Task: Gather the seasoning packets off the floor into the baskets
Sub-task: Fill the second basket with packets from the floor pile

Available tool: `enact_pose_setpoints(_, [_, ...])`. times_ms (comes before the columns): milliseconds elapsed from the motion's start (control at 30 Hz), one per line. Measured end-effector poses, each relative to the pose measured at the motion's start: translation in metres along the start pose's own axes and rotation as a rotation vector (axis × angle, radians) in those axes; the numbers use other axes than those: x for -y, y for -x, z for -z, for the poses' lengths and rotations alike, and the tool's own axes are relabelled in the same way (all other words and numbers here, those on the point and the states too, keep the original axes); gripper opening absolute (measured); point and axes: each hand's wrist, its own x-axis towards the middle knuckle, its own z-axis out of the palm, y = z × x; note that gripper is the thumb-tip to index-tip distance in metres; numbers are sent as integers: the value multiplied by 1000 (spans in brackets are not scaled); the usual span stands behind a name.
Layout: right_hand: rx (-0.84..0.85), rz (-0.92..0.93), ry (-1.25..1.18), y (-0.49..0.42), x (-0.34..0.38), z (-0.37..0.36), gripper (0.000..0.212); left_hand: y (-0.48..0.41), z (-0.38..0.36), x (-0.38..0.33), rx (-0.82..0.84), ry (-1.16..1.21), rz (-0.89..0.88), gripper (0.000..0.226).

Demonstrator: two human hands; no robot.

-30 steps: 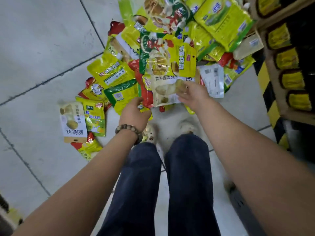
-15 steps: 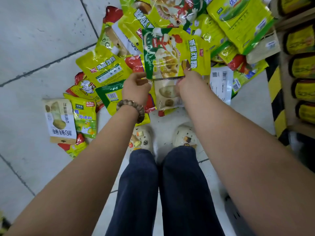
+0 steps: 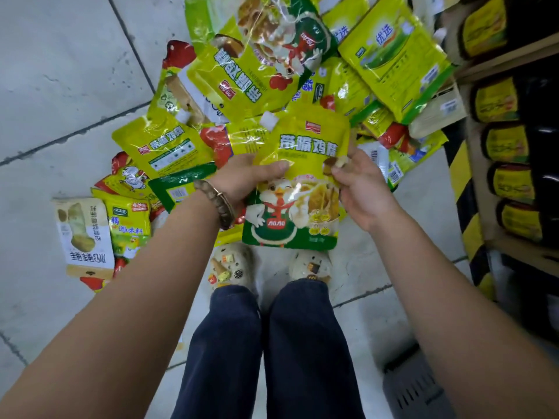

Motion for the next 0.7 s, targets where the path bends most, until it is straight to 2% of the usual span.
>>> enact_pose_setpoints(33, [-51,7,110,-5,2,-2,32,-4,-5,5,-12,-8,36,134])
enact_pose_setpoints(67, [-142,50,263,-13,3,-3,30,-5,-11,6,-47,-11,46,133])
enact_pose_setpoints(100, [-261,126,438,-23,4,0,29,-4,-17,6,-99,-21,42,122])
enact_pose_setpoints(200, [-616,417,959,-54,31,14,36,-11,-28,15,-288,-19,-8,65])
enact_pose_setpoints(267, [-666,468,1232,-79,57,33,51,-17,-32,21,-330,63,-24,40])
enact_pose_setpoints(333, [-608,360,1470,-104,74,51,65,-22,-32,25,-363,130,7,53])
enact_pose_setpoints(367, [-584,314,1579,-114,77,57,65,-24,-33,27,-364,166,28,64])
enact_pose_setpoints(467, [-609,374,1795,-130,74,66,41,-25,-35,29,-365,295,43,79])
enact_pose_setpoints(533, [-610,441,1847,-129,75,69,30,-23,-36,29,-362,339,61,87])
enact_pose_setpoints(700, [-577,449,1800,-111,76,67,38,-18,-36,24,-356,345,57,86])
